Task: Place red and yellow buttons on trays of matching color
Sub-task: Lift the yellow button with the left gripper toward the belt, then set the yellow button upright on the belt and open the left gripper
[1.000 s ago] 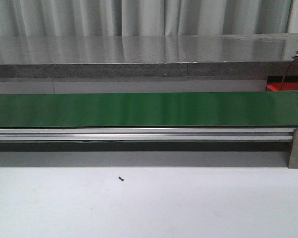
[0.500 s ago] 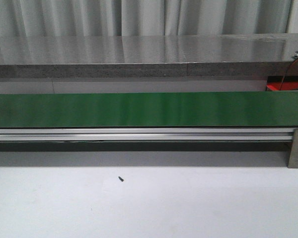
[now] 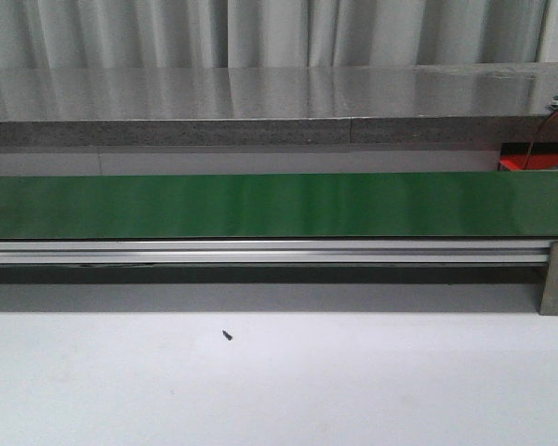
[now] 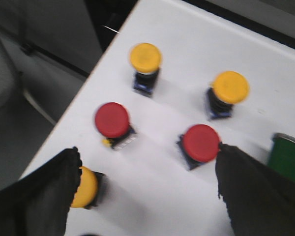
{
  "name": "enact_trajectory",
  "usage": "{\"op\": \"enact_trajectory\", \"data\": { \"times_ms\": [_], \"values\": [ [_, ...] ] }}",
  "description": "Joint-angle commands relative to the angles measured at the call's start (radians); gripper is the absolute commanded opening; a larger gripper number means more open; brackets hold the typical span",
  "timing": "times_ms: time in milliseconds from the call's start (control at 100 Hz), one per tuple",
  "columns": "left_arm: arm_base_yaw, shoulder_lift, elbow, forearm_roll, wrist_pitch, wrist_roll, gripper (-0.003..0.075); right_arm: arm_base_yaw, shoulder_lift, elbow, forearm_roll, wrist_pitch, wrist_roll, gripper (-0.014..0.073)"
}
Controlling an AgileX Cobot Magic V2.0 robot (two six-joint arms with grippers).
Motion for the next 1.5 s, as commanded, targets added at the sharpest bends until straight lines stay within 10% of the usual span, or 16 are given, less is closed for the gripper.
{"op": "enact_trajectory", "data": {
  "times_ms": [0,1040,1490],
  "values": [
    [0.041,-0.024,-0.033,-0.007,-0.079,-0.010,0.0557,0.000,-0.003,-0.023,0.019,-0.061,-0.006,-0.0068],
    [0.080,0.266,-0.031,0.047,-0.098,-0.010,0.0536,0.000,-0.003,-0.023,0.019,-0.061,-0.006,-0.0068],
    [0.080,0.252,-0.031,0.052,-0.091,-0.010,0.0057,0.000,-0.003,-0.023,0.019,-0.061,-0.006,-0.0068]
  ]
}}
